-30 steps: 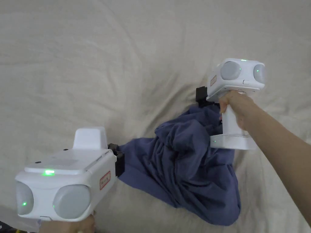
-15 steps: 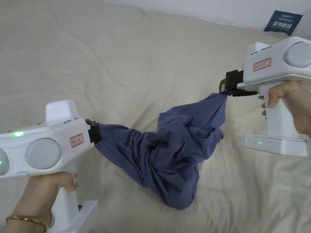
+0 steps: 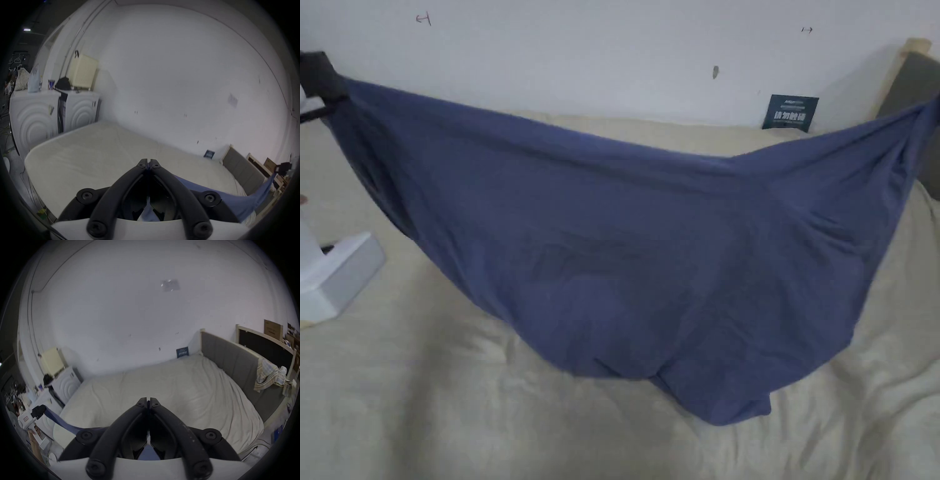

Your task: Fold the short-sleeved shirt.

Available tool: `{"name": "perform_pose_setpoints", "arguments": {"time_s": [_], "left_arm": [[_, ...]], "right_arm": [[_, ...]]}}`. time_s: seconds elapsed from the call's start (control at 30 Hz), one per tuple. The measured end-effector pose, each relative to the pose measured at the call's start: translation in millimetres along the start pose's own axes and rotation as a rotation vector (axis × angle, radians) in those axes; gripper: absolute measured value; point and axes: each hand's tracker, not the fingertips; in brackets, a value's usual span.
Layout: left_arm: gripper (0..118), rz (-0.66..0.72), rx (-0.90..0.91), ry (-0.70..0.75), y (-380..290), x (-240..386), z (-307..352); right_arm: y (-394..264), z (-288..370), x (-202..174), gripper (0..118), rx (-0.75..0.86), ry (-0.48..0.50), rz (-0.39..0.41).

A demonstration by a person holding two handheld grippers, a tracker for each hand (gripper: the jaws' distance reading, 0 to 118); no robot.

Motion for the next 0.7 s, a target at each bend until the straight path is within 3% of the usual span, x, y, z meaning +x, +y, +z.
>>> {"name": "perform_pose_setpoints", "arguments": {"time_s": [0.2,0.33,0.6,0.7], "left_arm": [[1,-0.045,0.078,-0.039,61.5,18.4,1.3],[1,-0.097,0.087,-0.037,90.6,37.3,-10.3],[1,-0.132,0.043,-0.030,123.5,62.2,-58.5],[1,-0.078,0.012,-0.025,133.7,67.5,-84.3]], "right_arm": [[29.8,46.0,-3.2,3,0.092,-0.014,0.022],[51.7,53.3,-19.5,3,0.140,-0.063,0.107],[104.9,8.2,-39.3,3,0.158,-0.168,0.204],[121.7,-10.9,-60.0,3,0.180,-0.217,0.209]]}}
